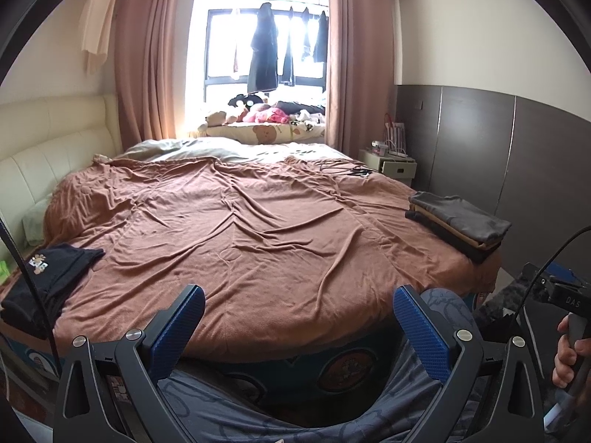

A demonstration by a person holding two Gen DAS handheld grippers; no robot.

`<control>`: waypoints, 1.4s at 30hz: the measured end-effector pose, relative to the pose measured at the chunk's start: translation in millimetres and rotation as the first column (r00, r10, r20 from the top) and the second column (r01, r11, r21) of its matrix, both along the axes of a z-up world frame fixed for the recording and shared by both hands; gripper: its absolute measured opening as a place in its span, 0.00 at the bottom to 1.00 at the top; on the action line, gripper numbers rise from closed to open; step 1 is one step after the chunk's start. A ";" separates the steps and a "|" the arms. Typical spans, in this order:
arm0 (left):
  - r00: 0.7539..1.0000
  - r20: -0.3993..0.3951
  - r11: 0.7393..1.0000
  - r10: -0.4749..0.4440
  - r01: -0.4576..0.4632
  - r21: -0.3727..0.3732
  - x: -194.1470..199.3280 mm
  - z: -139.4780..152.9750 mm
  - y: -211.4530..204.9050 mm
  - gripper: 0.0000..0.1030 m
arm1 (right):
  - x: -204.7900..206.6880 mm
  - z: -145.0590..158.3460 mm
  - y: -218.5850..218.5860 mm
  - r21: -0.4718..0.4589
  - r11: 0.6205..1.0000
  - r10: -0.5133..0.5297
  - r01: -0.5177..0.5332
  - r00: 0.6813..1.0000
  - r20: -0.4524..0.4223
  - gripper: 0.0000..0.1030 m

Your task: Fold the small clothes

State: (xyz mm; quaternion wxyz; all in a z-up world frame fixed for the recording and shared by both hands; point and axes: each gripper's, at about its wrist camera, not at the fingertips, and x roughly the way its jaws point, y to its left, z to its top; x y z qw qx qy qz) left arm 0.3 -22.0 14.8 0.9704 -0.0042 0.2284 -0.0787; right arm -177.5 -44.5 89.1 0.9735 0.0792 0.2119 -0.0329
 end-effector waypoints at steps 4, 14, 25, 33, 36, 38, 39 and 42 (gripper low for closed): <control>1.000 0.009 1.000 0.002 -0.002 0.002 -0.7 1.0 -1.0 1.00 | -0.7 0.3 -0.7 0.002 1.000 0.003 -0.003 1.000 0.002 1.00; 1.000 0.002 1.000 -0.010 0.010 -0.008 -1.2 -0.8 -4.1 1.00 | -3.5 -0.9 0.5 0.007 1.000 0.007 -0.007 1.000 0.008 1.00; 1.000 -0.002 1.000 -0.008 0.008 -0.005 0.6 -1.0 -4.4 1.00 | -3.5 2.0 0.6 0.007 1.000 -0.001 0.000 1.000 0.014 1.00; 1.000 -0.007 1.000 0.002 -0.002 -0.019 3.2 -1.3 -3.4 1.00 | -0.7 1.7 -0.1 -0.008 1.000 0.006 -0.006 1.000 0.012 1.00; 1.000 -0.006 1.000 0.006 -0.006 -0.019 1.7 -0.8 -3.7 1.00 | -0.3 -0.3 -0.7 -0.004 1.000 0.011 -0.011 1.000 0.007 1.00; 1.000 -0.003 1.000 0.010 -0.010 -0.013 0.2 -0.1 -4.5 1.00 | 0.4 0.0 -0.4 -0.005 1.000 0.017 -0.017 1.000 0.010 1.00; 1.000 0.000 1.000 0.011 -0.011 -0.013 -0.9 0.5 -5.3 1.00 | 0.7 0.2 -0.5 -0.002 1.000 0.022 -0.022 1.000 0.012 1.00; 1.000 0.007 1.000 0.022 -0.022 -0.005 -2.7 2.4 -8.6 1.00 | 2.7 0.9 -1.0 -0.003 0.999 0.032 -0.032 0.999 0.015 1.00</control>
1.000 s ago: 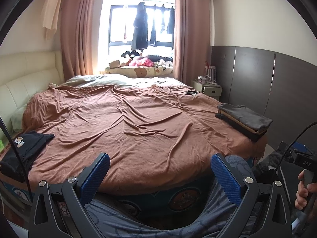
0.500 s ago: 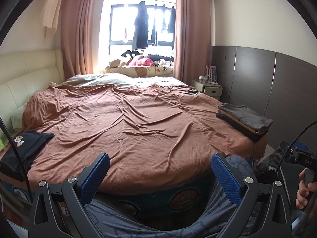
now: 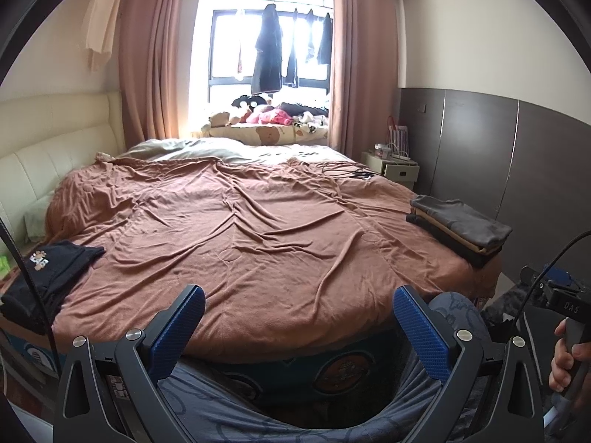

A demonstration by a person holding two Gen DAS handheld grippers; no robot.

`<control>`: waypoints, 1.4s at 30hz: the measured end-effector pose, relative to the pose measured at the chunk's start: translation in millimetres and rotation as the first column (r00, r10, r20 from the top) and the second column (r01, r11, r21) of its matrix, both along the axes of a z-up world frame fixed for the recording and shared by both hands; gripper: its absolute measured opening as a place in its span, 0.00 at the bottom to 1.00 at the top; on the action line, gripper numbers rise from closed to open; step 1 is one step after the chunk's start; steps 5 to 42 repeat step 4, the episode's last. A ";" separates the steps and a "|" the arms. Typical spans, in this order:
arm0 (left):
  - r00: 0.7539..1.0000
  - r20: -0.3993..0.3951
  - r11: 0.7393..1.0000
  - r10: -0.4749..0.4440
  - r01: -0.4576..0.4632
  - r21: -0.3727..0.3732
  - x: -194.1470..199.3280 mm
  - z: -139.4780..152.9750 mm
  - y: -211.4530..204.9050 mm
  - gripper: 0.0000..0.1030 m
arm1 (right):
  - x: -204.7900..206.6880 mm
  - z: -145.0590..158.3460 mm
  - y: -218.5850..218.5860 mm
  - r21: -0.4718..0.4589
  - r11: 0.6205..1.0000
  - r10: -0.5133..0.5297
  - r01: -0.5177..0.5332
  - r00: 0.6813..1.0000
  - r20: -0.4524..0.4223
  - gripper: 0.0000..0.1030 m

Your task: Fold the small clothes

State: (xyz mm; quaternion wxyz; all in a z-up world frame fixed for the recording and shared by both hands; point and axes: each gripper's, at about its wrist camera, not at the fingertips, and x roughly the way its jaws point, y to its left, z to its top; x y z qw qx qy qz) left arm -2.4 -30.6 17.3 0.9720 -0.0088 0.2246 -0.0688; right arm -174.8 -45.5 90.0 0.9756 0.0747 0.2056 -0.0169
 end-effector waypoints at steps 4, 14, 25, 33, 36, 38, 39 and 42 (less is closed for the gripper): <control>1.000 0.006 1.000 0.005 -0.005 0.002 0.2 2.6 -4.6 1.00 | 1.0 -2.1 -2.6 0.010 1.000 0.008 -0.008 1.000 -0.002 1.00; 1.000 0.006 1.000 0.005 -0.005 0.002 0.2 2.6 -4.6 1.00 | 1.0 -2.1 -2.6 0.010 1.000 0.008 -0.008 1.000 -0.002 1.00; 1.000 0.006 1.000 0.005 -0.005 0.002 0.2 2.6 -4.6 1.00 | 1.0 -2.1 -2.6 0.010 1.000 0.008 -0.008 1.000 -0.002 1.00; 1.000 0.006 1.000 0.005 -0.005 0.002 0.2 2.6 -4.6 1.00 | 1.0 -2.1 -2.6 0.010 1.000 0.008 -0.008 1.000 -0.002 1.00; 1.000 0.006 1.000 0.005 -0.005 0.002 0.2 2.6 -4.6 1.00 | 1.0 -2.1 -2.6 0.010 1.000 0.008 -0.008 1.000 -0.002 1.00; 1.000 0.006 1.000 0.005 -0.005 0.002 0.2 2.6 -4.6 1.00 | 1.0 -2.1 -2.6 0.010 1.000 0.008 -0.008 1.000 -0.002 1.00; 1.000 0.006 1.000 0.005 -0.005 0.002 0.2 2.6 -4.6 1.00 | 1.0 -2.1 -2.6 0.010 1.000 0.008 -0.008 1.000 -0.002 1.00; 1.000 0.006 1.000 0.005 -0.005 0.002 0.2 2.6 -4.6 1.00 | 1.0 -2.1 -2.6 0.010 1.000 0.008 -0.008 1.000 -0.002 1.00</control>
